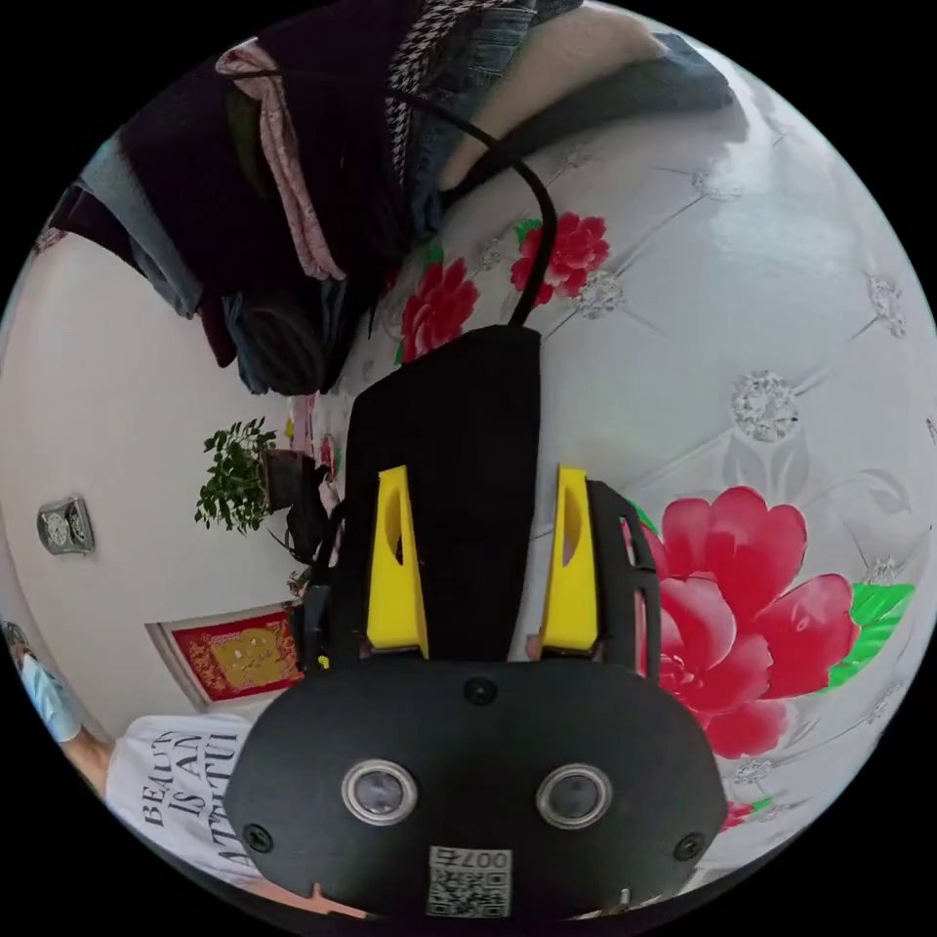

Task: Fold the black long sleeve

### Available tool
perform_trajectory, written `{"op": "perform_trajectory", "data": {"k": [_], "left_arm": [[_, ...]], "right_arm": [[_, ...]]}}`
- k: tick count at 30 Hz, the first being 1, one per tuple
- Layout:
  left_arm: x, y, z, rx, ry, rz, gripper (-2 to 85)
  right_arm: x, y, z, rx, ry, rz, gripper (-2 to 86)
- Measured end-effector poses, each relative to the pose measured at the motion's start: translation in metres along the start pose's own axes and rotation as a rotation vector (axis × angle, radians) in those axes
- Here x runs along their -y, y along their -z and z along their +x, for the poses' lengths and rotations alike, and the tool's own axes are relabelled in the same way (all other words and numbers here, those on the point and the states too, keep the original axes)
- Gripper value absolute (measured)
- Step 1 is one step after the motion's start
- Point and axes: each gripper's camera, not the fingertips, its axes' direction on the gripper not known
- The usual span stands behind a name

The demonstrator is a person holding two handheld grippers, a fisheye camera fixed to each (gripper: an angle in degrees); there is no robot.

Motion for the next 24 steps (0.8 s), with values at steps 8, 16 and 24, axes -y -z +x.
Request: {"op": "perform_trajectory", "data": {"k": [8,16,24], "left_arm": [[0.008,0.021,0.009,-0.122,-0.009,-0.001,7.8],[0.029,0.16,0.087,-0.31,-0.344,0.197,6.5],[0.174,0.306,0.259,0.022,-0.773,0.393,6.7]], "right_arm": [[-0.046,0.014,-0.026,0.212,0.076,0.078,8.2],[-0.11,0.067,-0.116,0.618,0.255,0.256,5.5],[-0.056,0.088,-0.334,0.659,0.754,0.449,4.9]]}}
